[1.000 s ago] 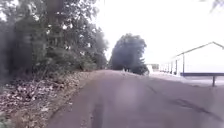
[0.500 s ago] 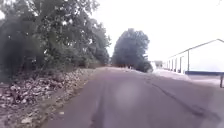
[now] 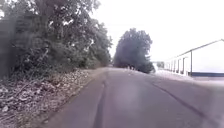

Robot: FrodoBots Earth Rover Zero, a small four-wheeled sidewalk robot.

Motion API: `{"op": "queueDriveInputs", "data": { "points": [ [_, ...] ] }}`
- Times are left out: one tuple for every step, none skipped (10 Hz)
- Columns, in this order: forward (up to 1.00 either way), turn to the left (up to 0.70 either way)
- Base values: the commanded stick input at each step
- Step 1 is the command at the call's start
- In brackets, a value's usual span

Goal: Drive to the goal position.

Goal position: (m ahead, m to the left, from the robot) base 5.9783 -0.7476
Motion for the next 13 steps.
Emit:
{"op": "queueDriveInputs", "data": {
  "points": [
    [1.00, 0.00],
    [1.00, 0.00],
    [1.00, 0.00],
    [1.00, 0.00],
    [1.00, 0.00],
    [1.00, 0.00],
    [1.00, 0.00],
    [1.00, 0.00],
    [1.00, 0.00],
    [1.00, 0.00],
    [1.00, 0.00],
    [1.00, 0.00],
    [1.00, 0.00]
  ]
}}
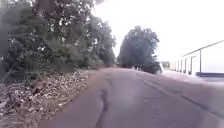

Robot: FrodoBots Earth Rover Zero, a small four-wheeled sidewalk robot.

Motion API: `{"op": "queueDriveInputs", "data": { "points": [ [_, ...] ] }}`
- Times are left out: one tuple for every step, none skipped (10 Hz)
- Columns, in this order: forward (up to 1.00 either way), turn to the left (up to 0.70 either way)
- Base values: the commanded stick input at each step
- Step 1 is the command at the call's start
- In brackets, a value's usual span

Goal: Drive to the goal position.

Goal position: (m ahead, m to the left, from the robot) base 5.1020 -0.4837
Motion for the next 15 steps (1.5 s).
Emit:
{"op": "queueDriveInputs", "data": {
  "points": [
    [1.00, 0.00],
    [1.00, 0.00],
    [1.00, 0.00],
    [1.00, 0.00],
    [1.00, 0.00],
    [1.00, 0.00],
    [1.00, 0.00],
    [1.00, 0.00],
    [1.00, 0.00],
    [1.00, 0.00],
    [1.00, 0.00],
    [1.00, 0.00],
    [1.00, 0.00],
    [1.00, 0.00],
    [1.00, 0.00]
  ]
}}
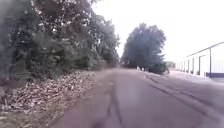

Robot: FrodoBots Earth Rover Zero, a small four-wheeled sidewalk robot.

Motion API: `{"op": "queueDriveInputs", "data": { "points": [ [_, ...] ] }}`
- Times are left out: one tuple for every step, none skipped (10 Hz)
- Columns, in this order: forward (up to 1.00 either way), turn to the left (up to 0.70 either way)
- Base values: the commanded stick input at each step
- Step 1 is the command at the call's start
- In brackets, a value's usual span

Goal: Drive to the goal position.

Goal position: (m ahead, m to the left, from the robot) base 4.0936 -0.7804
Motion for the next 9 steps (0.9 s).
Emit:
{"op": "queueDriveInputs", "data": {
  "points": [
    [1.00, 0.00],
    [1.00, 0.00],
    [1.00, 0.00],
    [1.00, 0.00],
    [1.00, -0.08],
    [1.00, -0.33],
    [1.00, -0.40],
    [1.00, -0.40],
    [1.00, -0.40]
  ]
}}
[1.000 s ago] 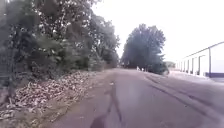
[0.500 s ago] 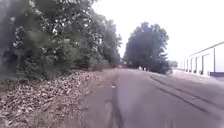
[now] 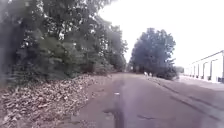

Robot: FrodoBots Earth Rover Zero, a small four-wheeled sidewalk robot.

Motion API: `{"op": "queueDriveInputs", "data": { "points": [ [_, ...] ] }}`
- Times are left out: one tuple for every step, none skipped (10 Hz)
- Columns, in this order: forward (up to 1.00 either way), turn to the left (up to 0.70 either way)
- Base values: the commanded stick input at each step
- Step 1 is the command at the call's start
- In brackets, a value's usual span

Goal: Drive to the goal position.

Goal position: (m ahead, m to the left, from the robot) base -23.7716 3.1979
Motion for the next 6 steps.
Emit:
{"op": "queueDriveInputs", "data": {
  "points": [
    [1.00, -0.40],
    [1.00, -0.40],
    [1.00, -0.40],
    [1.00, -0.40],
    [1.00, -0.40],
    [1.00, -0.19]
  ]
}}
